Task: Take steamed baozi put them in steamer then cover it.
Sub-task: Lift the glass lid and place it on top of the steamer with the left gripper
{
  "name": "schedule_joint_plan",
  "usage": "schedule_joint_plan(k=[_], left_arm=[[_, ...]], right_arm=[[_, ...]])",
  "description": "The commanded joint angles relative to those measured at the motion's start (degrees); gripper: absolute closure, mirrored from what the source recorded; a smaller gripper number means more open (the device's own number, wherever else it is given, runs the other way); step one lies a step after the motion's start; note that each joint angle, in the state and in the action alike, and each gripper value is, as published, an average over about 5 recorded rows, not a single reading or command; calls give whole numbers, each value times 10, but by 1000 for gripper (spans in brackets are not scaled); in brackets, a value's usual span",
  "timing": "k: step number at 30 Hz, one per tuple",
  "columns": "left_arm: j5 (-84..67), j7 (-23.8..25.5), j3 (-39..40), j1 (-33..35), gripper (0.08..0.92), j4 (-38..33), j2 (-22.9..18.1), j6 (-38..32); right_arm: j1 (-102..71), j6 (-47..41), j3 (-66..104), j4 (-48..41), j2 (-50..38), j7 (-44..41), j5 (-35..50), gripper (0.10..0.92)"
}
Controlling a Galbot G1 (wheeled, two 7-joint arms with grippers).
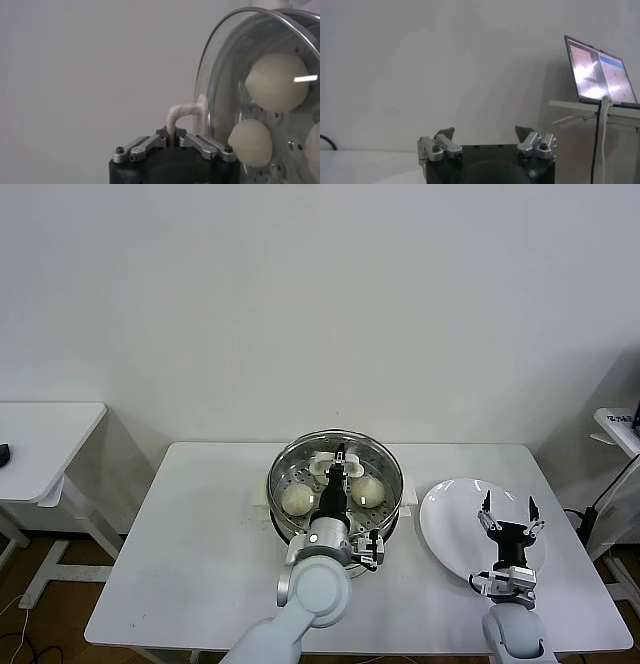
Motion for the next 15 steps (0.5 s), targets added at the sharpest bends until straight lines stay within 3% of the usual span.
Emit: schedule_joint_plan(k=[1, 15], left_arm=[[7, 3, 0, -1, 806, 12, -6, 4], [11, 5, 2, 2, 806, 16, -9, 2]], right_arm=[[2, 0, 0, -2, 0, 0, 0, 203], [4, 1, 2, -6, 0, 0, 0, 203]])
